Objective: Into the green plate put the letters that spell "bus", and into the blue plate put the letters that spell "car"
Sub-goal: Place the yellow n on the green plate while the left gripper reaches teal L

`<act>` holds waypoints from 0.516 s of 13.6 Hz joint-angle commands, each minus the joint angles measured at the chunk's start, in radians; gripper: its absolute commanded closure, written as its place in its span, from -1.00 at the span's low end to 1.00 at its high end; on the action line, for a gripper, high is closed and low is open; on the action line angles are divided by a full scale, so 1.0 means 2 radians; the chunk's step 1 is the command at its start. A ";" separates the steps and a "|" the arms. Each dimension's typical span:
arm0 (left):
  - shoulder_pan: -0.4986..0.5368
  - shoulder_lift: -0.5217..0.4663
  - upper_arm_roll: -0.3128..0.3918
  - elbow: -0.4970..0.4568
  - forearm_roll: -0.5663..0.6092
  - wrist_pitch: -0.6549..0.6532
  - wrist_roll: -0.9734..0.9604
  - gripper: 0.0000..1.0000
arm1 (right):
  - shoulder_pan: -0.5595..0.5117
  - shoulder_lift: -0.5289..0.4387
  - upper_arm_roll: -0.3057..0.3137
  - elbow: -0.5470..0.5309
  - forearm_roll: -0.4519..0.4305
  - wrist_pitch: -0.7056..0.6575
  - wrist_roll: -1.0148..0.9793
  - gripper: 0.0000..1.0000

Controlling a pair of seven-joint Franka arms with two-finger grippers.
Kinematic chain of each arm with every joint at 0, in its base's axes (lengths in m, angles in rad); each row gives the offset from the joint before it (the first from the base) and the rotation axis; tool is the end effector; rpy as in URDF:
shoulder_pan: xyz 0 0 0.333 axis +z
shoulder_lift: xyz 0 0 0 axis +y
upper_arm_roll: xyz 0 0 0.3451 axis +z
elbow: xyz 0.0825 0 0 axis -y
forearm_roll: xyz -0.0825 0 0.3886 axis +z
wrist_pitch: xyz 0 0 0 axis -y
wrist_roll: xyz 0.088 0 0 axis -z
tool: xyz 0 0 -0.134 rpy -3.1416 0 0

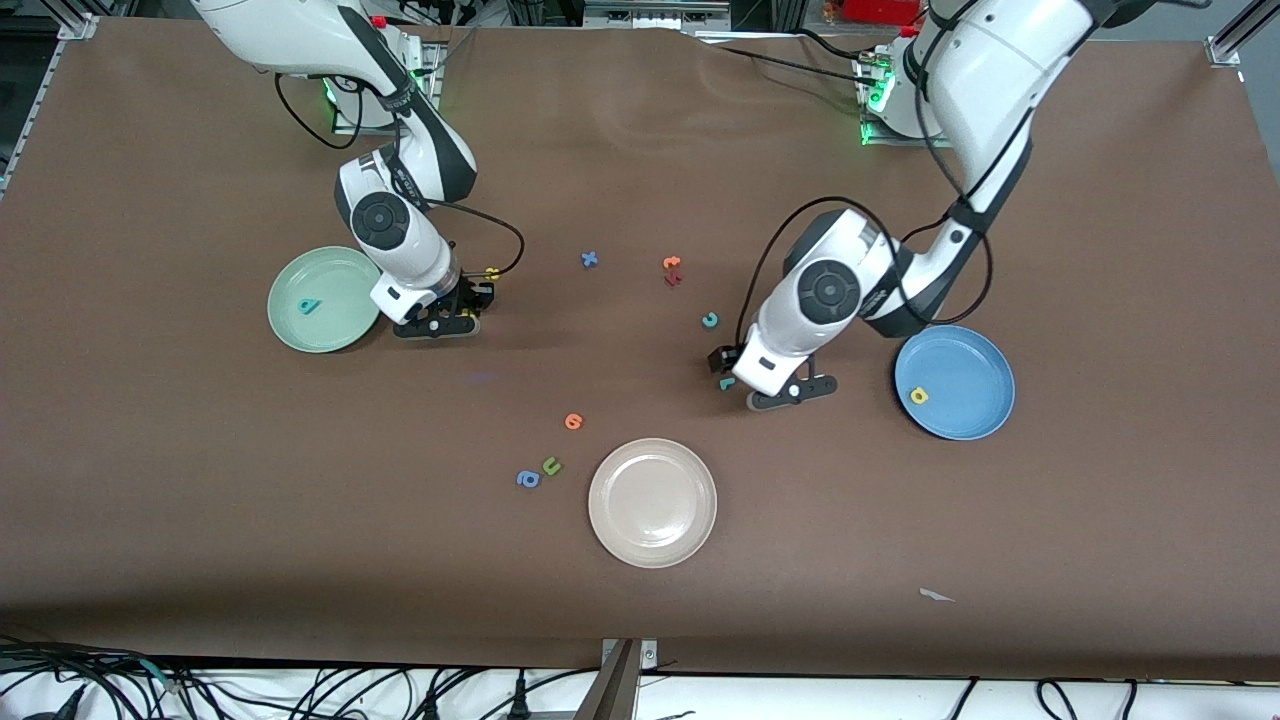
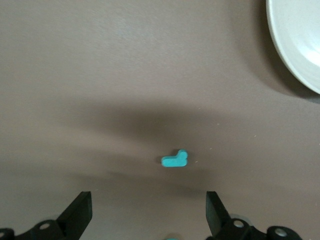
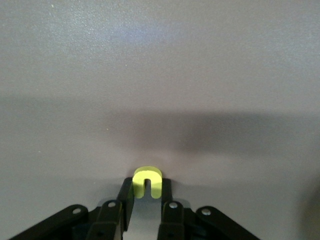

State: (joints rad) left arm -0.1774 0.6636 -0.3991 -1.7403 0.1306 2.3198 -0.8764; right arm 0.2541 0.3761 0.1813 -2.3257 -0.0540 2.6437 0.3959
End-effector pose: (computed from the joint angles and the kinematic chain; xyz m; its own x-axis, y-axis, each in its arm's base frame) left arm 0.5872 -0.3480 0.2104 0.9535 0.2713 -0.1310 0.2824 -0.9563 0.0750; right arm 0.4736 0.2257 0.1716 0.9950 0.0773 -0.0625 0.0762 -0.9969 -0.0204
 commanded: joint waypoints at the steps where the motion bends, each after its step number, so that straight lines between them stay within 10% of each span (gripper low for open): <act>1: -0.030 0.026 0.025 0.047 0.007 -0.015 -0.018 -0.97 | 0.002 0.010 0.000 0.006 -0.011 0.002 0.009 0.93; 7: -0.060 0.036 0.050 0.060 0.008 -0.024 -0.017 -0.93 | -0.003 -0.077 -0.048 0.005 -0.011 -0.119 0.004 1.00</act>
State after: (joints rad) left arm -0.2779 0.7129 -0.3155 -1.6552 0.1307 2.2937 -0.8952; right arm 0.2512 0.3217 0.1164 -2.3008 -0.0560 2.5123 0.3956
